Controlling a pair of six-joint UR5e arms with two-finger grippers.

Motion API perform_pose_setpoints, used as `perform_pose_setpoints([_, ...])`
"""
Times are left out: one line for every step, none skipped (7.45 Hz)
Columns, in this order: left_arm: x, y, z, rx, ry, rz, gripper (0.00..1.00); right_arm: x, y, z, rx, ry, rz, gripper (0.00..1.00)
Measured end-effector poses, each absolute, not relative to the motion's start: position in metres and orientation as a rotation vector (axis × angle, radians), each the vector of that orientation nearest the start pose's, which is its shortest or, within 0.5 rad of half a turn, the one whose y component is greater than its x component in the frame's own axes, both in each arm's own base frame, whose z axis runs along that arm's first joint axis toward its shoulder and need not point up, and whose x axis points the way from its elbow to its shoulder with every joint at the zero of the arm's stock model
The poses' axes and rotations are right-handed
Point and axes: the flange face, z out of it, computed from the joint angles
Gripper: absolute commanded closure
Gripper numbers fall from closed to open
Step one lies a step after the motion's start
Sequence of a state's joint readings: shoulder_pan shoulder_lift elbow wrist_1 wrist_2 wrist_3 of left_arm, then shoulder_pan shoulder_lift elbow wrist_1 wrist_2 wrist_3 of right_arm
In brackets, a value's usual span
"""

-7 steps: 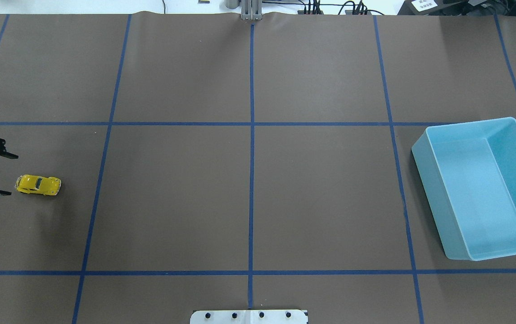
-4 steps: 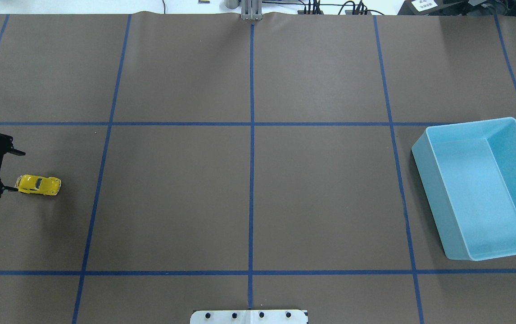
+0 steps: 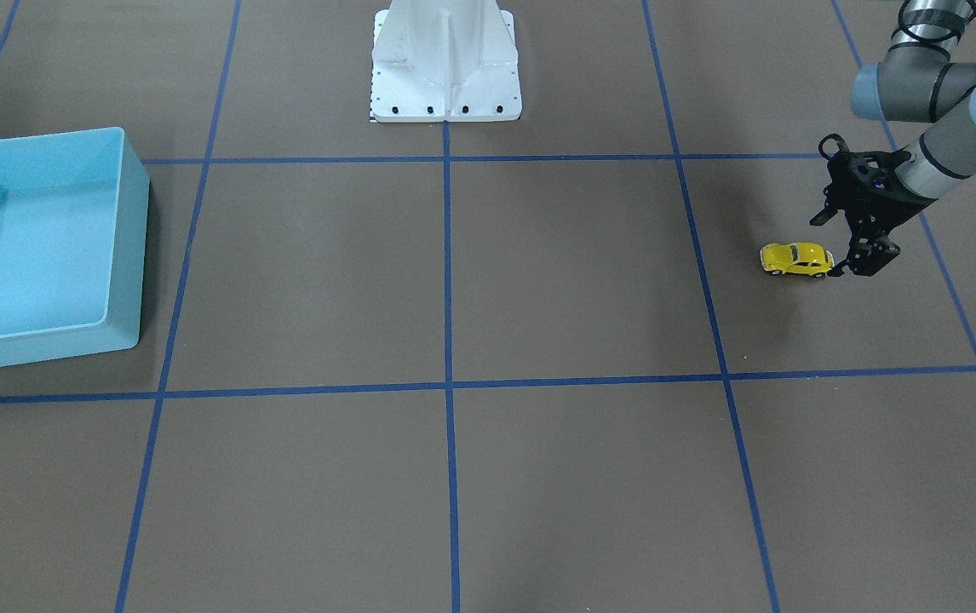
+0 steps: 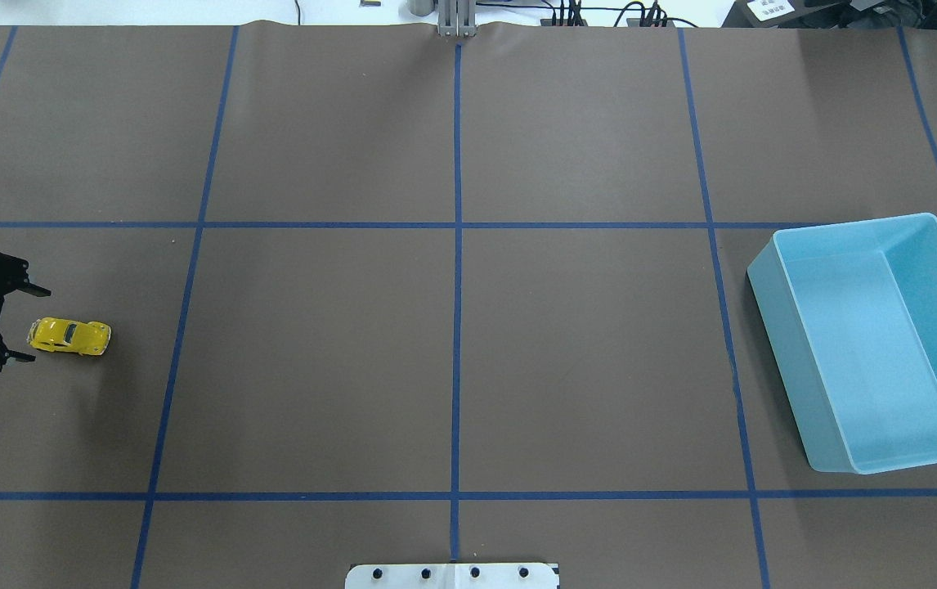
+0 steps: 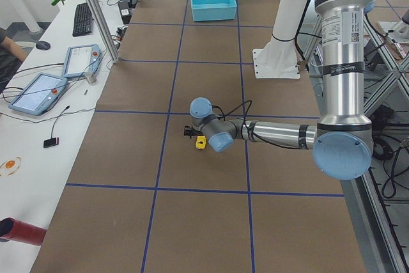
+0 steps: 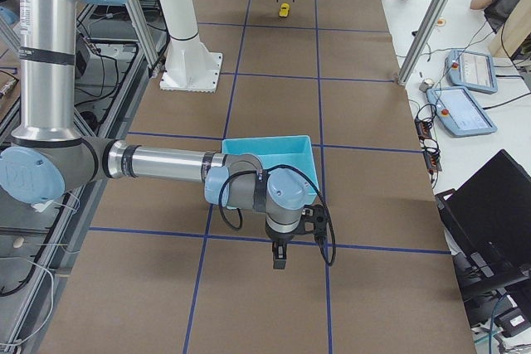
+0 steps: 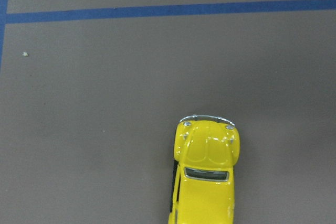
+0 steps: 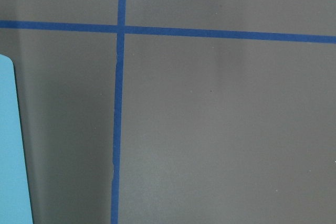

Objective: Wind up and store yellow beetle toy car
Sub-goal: 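Close the left gripper on the car, pressing it onto the table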

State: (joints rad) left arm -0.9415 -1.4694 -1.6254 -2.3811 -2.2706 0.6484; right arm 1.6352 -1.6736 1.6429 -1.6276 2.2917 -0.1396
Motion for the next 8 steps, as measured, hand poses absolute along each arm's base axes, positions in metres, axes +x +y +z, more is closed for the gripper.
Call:
perform_pose_setpoints([0.224, -0.423, 0.593, 0.801, 0.725, 1.429, 0.01, 0.096, -0.436, 0.681, -0.010, -0.725, -0.040, 0.01])
perform_pose_setpoints([0.226, -0.423, 0.598, 0.791, 0.723, 1.429, 0.02, 0.096, -0.436, 0.681, -0.010, -0.725, -0.040, 0.01])
perform_pose_setpoints([0.229, -0.423, 0.600, 0.786, 0.723, 1.432, 0.02, 0.096, -0.436, 0.681, -0.010, -0.725, -0.040, 0.01])
perform_pose_setpoints([0.233, -0.423, 0.603, 0.783, 0.725, 1.437, 0.04, 0.096, -0.436, 0.681, -0.010, -0.725, -0.040, 0.01])
perform_pose_setpoints([0.235, -0.423, 0.604, 0.787, 0.725, 1.441, 0.06, 0.096, -0.436, 0.681, -0.010, -0.725, -0.040, 0.01])
perform_pose_setpoints([0.237, -0.424, 0.602, 0.797, 0.723, 1.444, 0.11, 0.096, -0.436, 0.681, -0.010, -0.725, -0.040, 0.01])
perform_pose_setpoints([0.239, -0.425, 0.600, 0.810, 0.721, 1.448, 0.16, 0.096, -0.436, 0.681, -0.010, -0.725, -0.040, 0.01])
perform_pose_setpoints([0.240, -0.425, 0.598, 0.825, 0.719, 1.452, 0.18, 0.096, -0.436, 0.681, -0.010, -0.725, -0.040, 0.01])
